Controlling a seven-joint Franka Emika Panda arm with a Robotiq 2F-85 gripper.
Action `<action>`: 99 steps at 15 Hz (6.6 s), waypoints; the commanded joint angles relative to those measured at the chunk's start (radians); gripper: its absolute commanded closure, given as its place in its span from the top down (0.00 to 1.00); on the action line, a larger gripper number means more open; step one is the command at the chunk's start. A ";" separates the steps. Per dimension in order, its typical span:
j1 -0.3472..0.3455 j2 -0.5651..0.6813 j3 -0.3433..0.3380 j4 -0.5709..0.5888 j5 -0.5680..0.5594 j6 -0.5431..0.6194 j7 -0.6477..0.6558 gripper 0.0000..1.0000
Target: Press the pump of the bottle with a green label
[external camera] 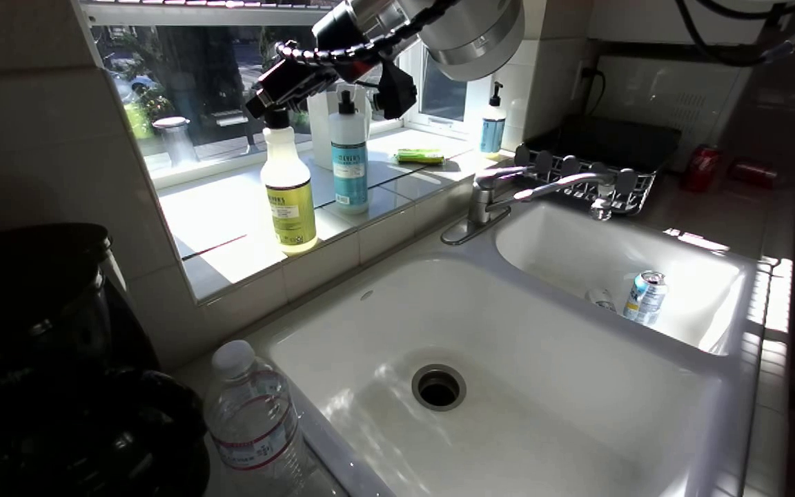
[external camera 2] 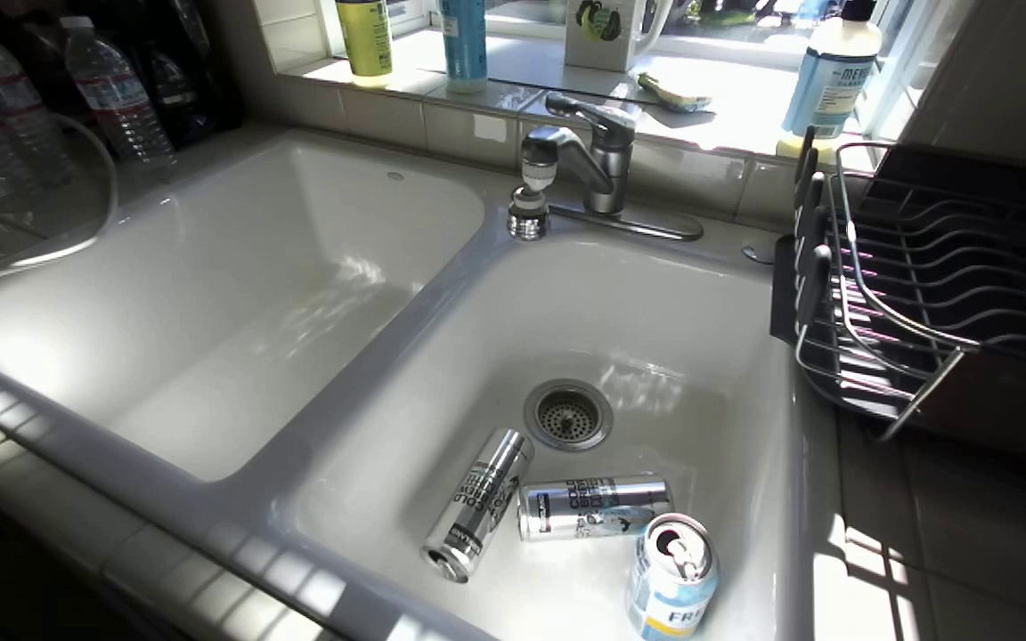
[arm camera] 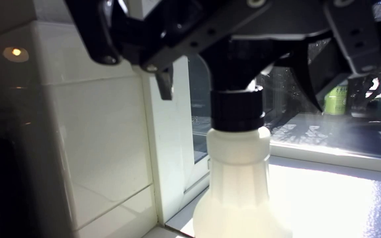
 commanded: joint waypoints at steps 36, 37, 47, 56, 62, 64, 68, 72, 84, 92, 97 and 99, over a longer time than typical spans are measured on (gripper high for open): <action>0.094 -0.121 -0.106 -0.179 -0.193 -0.027 0.238 1.00; 0.095 -0.119 -0.106 -0.175 -0.193 -0.032 0.242 1.00; 0.095 -0.104 -0.108 -0.160 -0.202 -0.034 0.233 1.00; 0.079 -0.081 -0.104 -0.120 -0.191 -0.049 0.223 1.00; 0.071 -0.063 -0.086 -0.097 -0.159 -0.049 0.200 1.00; 0.068 -0.055 -0.079 -0.086 -0.145 -0.045 0.184 1.00; 0.063 -0.041 -0.074 -0.066 -0.128 -0.044 0.148 1.00; 0.059 -0.033 -0.078 -0.055 -0.129 -0.050 0.128 1.00; 0.048 -0.022 -0.082 -0.038 -0.142 -0.082 0.108 1.00; 0.047 -0.012 -0.076 -0.017 -0.134 -0.079 0.085 0.95; 0.049 -0.012 -0.080 -0.017 -0.141 -0.074 0.079 0.89; 0.050 -0.011 -0.081 -0.015 -0.142 -0.073 0.078 0.97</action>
